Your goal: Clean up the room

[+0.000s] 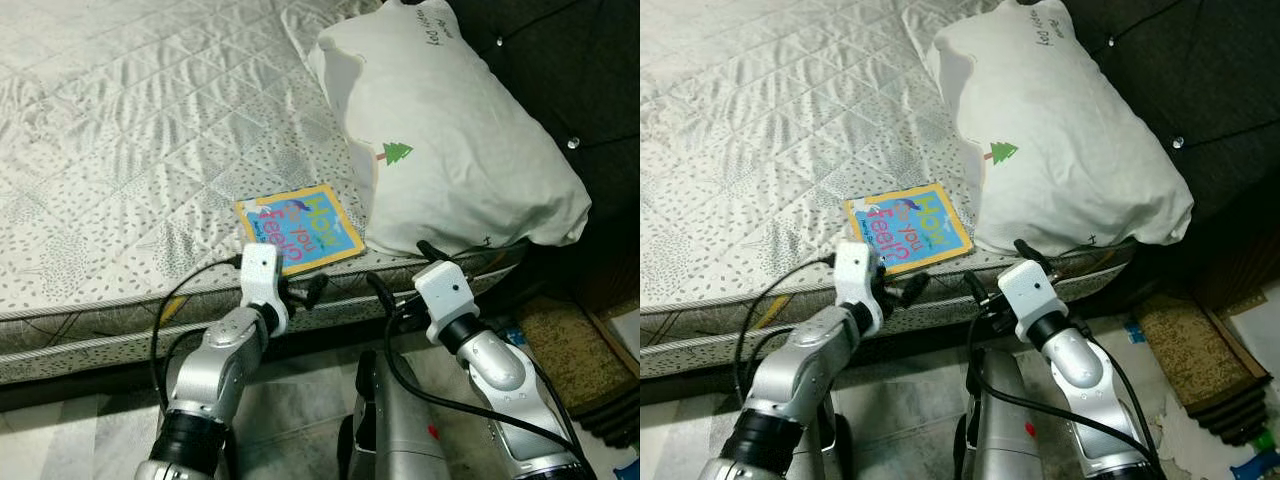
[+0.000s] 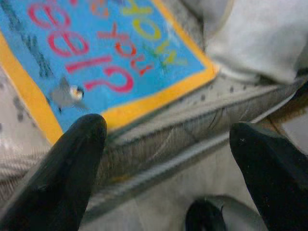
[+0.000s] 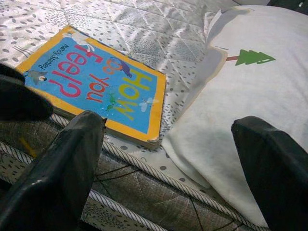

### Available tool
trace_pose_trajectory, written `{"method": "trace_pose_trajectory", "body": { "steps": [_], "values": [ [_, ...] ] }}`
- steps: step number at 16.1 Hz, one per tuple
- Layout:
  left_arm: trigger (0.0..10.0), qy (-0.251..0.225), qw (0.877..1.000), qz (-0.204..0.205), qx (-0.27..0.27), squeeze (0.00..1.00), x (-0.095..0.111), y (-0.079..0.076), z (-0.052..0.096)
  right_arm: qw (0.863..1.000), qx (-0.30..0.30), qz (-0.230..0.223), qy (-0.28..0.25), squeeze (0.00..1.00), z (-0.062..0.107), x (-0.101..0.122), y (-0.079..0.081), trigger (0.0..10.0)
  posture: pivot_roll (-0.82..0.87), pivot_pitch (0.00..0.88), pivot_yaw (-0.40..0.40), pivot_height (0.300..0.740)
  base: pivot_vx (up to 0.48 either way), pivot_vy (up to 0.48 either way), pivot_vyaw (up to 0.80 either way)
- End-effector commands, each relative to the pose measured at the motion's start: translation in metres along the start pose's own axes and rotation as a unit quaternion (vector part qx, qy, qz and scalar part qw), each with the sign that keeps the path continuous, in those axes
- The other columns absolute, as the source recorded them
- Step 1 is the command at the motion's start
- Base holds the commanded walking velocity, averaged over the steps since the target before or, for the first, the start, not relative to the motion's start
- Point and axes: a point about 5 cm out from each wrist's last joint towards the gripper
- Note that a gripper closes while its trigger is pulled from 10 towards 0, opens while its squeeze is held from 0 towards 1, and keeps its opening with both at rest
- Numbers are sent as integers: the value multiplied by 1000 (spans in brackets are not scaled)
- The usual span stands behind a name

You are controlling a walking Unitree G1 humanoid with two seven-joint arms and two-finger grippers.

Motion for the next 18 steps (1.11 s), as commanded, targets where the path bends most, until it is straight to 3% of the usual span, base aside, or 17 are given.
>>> {"method": "trace_pose_trajectory", "body": {
  "steps": [1,2,10,15,18],
  "values": [
    [10000,21,1000,5,-11,1000,-7,-4,-2,1000,-3,3,4,0,3,0,-1,10000,-1,213,-105,539,0,0,0],
    [10000,33,999,6,-7,0,-12,-1,-4,1000,-5,3,3,0,3,0,-1,10000,-1,213,-105,539,0,0,0],
    [10000,31,999,6,6,0,-9,11,-9,1000,-6,5,4,0,2,0,-1,10000,-5,209,-105,539,0,0,0],
    [10000,21,1000,2,-5,0,-4,5,-10,1000,-5,8,6,0,2,-2,-2,10000,-7,206,-108,539,0,0,0],
    [10000,25,1000,0,8,0,-7,15,-7,1000,-5,9,8,0,3,-3,-3,10000,-5,206,-110,539,0,0,0]
  ]
}}
Point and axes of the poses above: a point about 5 cm out from each wrist's last joint towards the gripper, its own z axis pointing back from the gripper into the wrist, its own x axis along the axis of the wrist's last joint, y = z × x, and after that the axes turned 13 degrees about -z, right-handed
